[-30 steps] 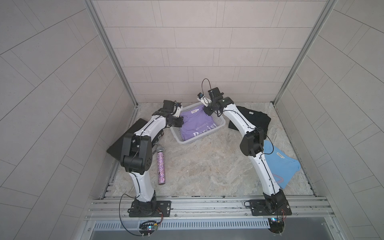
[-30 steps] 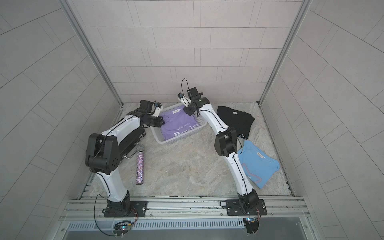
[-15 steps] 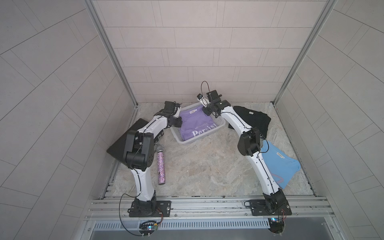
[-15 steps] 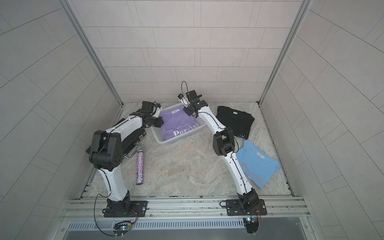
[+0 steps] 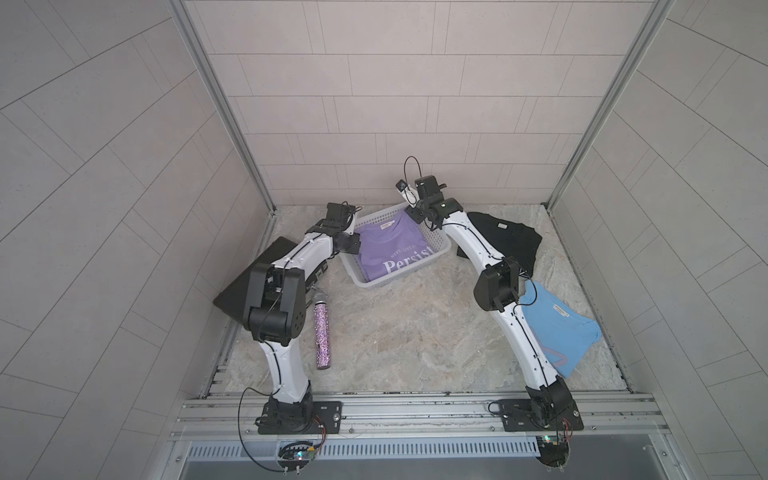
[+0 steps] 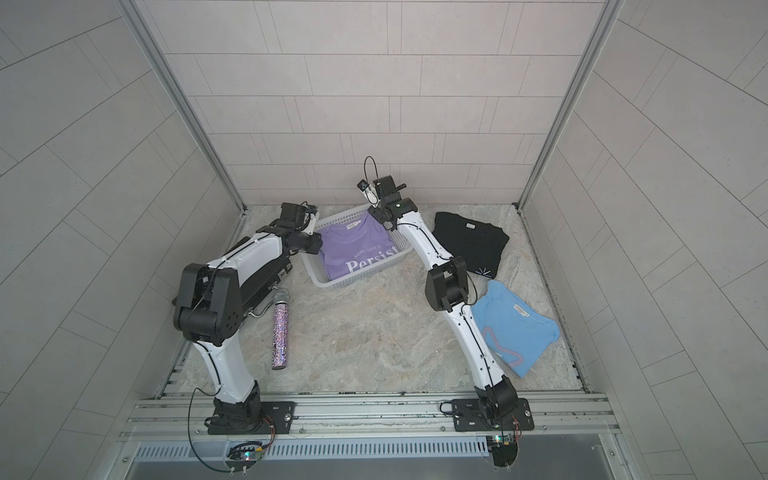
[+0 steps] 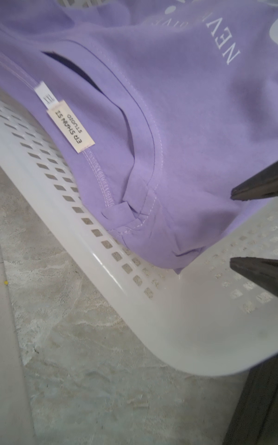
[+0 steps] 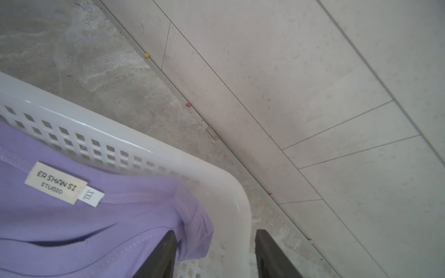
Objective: Put the folded t-shirts into the basket
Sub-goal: Place the T-shirt in the bin.
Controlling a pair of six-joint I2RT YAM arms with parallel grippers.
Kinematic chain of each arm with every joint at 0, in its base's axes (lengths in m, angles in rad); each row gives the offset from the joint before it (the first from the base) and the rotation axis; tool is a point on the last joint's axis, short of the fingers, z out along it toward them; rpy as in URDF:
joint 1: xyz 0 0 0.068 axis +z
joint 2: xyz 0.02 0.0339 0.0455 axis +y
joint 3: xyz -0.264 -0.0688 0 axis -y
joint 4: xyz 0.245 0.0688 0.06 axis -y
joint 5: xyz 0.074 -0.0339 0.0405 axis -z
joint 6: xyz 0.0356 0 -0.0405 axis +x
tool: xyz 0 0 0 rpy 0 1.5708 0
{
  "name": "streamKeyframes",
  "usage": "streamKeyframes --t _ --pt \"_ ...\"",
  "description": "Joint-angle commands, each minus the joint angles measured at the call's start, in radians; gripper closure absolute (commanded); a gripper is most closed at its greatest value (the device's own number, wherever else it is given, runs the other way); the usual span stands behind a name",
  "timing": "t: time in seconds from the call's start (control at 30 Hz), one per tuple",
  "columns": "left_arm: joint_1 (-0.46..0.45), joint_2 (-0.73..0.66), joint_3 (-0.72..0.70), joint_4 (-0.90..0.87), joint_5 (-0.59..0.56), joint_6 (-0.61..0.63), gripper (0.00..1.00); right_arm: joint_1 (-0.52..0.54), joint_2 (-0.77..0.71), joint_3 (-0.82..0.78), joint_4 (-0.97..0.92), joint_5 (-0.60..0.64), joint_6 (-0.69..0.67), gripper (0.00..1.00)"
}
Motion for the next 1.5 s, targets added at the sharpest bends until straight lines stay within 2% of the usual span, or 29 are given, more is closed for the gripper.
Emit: streamKeyframes --t 0.0,0.13,0.23,0.3,0.33,0.4,0.53,0.7,0.97,1.13,1.27,1.47 --pt "0.004 -0.068 -0.020 0.012 0.011 0.016 0.58 0.002 -0.029 0.013 -0.026 -0.024 -0.019 0.40" --pt "-0.012 -0.074 -0.015 0.002 0.141 0.042 0.58 0.003 -0.064 0.011 -0.106 -0.117 -0.027 0.34" --pt "-0.039 -0.031 0.012 -0.018 0.169 0.060 0.58 0.003 -0.082 -0.010 -0.136 -0.144 -0.029 0.34" --pt "-0.053 0.009 0.043 -0.030 0.170 0.066 0.58 0.002 -0.089 -0.039 -0.137 -0.159 -0.019 0.38" --pt "-0.055 0.038 0.064 -0.035 0.175 0.061 0.59 0.002 -0.087 -0.057 -0.137 -0.177 -0.013 0.44" --pt "-0.057 0.078 0.101 -0.043 0.183 0.055 0.58 0.005 -0.077 -0.071 -0.135 -0.185 -0.002 0.50" --pt "-0.064 0.160 0.183 -0.070 0.181 0.067 0.59 0.006 -0.039 -0.070 -0.101 -0.151 0.015 0.52" --pt "-0.066 0.232 0.249 -0.094 0.103 0.071 0.59 0.005 0.008 -0.063 -0.057 -0.119 0.007 0.52" --pt "-0.067 0.222 0.187 -0.069 -0.019 0.091 0.59 0.007 0.102 -0.015 -0.037 -0.112 -0.019 0.47" --pt "-0.066 0.207 0.162 -0.068 -0.015 0.094 0.59 0.008 0.114 -0.014 -0.048 -0.101 -0.049 0.39" --pt "-0.070 0.184 0.203 -0.115 0.022 0.081 0.59 0.007 0.065 -0.011 -0.079 -0.100 -0.050 0.30" --pt "-0.073 0.107 0.238 -0.156 0.084 0.067 0.58 0.006 -0.100 -0.062 -0.134 -0.203 0.000 0.27"
